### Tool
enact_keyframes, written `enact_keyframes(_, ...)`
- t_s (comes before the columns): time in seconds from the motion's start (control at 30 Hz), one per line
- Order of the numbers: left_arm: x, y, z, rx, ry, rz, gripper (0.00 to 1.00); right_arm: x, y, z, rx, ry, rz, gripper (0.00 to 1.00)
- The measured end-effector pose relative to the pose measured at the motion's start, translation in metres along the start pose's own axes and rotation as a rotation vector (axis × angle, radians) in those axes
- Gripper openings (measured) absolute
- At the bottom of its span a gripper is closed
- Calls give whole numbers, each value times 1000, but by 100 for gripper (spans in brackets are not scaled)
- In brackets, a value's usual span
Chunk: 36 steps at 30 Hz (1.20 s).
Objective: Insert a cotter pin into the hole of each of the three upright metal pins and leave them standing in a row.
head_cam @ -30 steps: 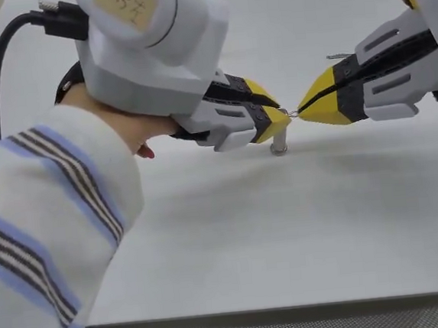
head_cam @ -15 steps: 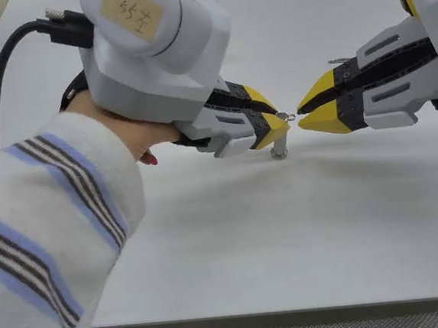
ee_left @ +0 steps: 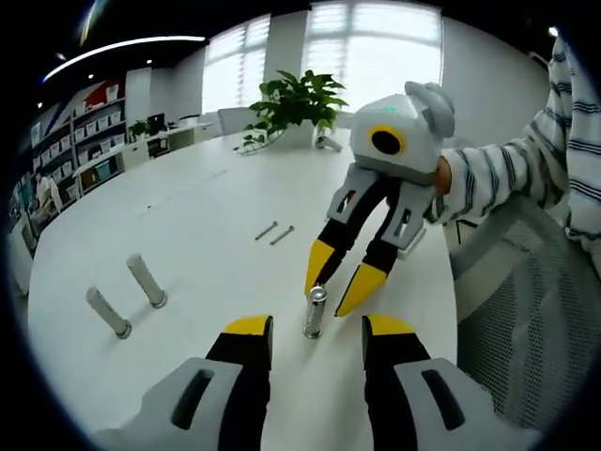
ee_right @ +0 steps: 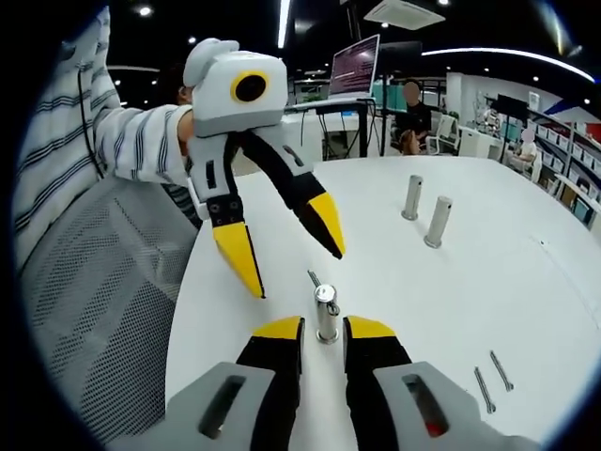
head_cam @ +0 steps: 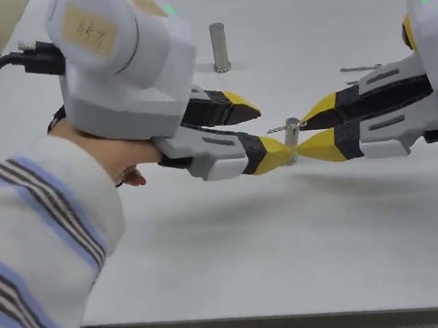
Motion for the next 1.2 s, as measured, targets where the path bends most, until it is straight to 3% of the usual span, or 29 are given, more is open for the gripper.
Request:
enact_keyframes(0.17,-6,4,-3,-35,0,-46,56,4,2,-4,49,11,-28,11)
enact_keyframes(0.27,-8,6,-7,-22,2,-60,69,7,4,-3,62,6,-32,11)
enact_keyframes(0.37,-9,10,-11,-37,13,-52,79,10,6,0,69,1,-33,11)
enact_keyframes(0.57,-8,18,-11,-53,-23,-25,98,16,5,3,52,-2,-50,7)
enact_keyframes(0.83,-8,12,-15,-55,-19,-32,99,18,3,-1,-14,13,-47,5)
enact_keyframes(1.0,-7,17,-15,-35,-17,2,99,18,1,-1,-21,20,-32,4)
enact_keyframes(1.2,-12,18,-9,-41,-36,-5,99,21,-5,-9,-35,46,-28,4)
Point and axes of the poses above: the centre of the closed fingertips' face, and the gripper's own axes: x roughly forward along the fingers, z roughly to its left, y roughly out of its underside, the point moved 5 cm from there along -x, roughly backward along the fingers, and after that the axes turned 1 degree about -z, right-handed, at the moved point
